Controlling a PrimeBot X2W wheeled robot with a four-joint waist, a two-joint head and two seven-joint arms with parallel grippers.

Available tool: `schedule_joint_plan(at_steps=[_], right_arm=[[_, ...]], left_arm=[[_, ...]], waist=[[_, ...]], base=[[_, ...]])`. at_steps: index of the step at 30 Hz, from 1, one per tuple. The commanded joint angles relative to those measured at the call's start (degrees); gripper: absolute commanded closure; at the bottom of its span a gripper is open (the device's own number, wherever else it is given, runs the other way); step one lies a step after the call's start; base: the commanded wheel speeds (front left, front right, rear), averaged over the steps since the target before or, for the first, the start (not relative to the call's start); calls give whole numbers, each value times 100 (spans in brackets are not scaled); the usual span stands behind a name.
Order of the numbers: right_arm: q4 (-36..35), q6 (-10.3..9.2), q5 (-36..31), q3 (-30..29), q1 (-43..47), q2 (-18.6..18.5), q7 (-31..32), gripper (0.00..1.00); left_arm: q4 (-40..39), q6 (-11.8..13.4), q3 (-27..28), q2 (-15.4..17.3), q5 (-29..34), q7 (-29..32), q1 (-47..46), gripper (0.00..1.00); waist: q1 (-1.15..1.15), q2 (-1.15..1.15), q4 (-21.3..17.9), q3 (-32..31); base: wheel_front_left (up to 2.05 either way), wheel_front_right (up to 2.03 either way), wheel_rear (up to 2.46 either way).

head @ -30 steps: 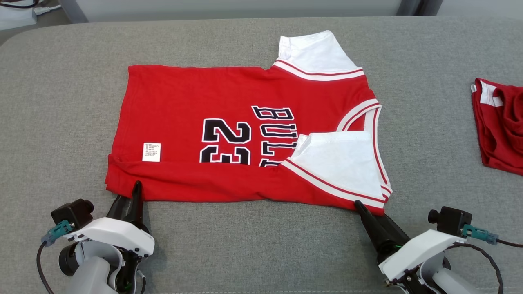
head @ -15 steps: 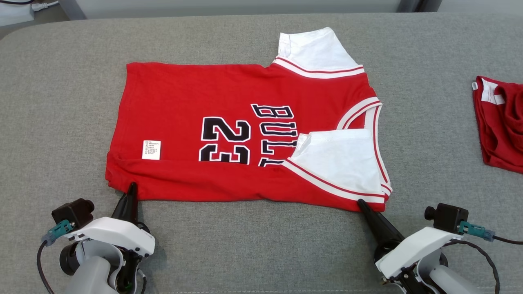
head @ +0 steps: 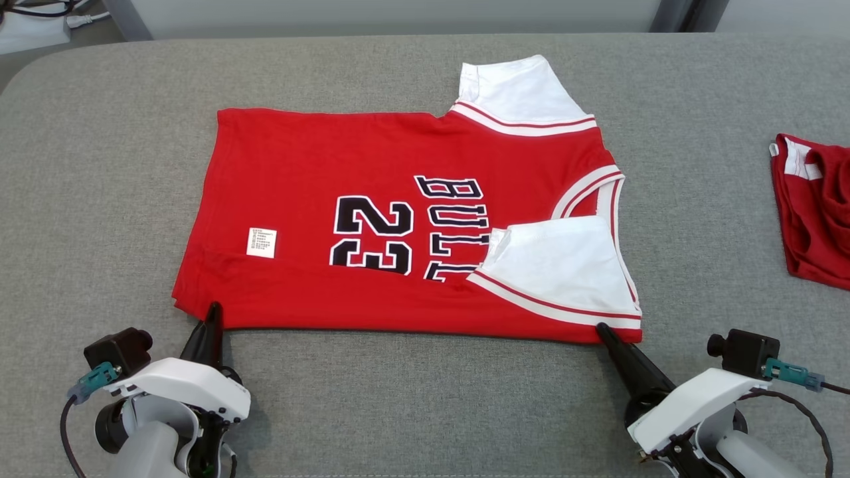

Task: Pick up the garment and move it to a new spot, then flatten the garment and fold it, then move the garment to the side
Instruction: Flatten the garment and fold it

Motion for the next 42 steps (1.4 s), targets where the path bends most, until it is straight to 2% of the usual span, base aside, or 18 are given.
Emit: schedule_joint_plan(at_steps=[1,15,30,42], right_arm=[[-100,17,44,21,75,-94,-83,100],[-126,17,121,195,335,-217,-83,100],[-271,17,425,520,643,-467,-83,100],[-382,17,559,708,755,-637,-82,100]], left_arm=[[-75,16,209,168,69,-51,28,100],[14,14,275,11,325,-51,360,100],[268,7,322,-17,380,-51,655,100],[372,150,357,-27,445,-51,779,100]], waist=[[0,0,11,-14],[0,0,122,-359],[0,0,14,-844],[0,0,43,-952]], base=[[0,0,0],[0,0,0],[0,0,0],[0,0,0]])
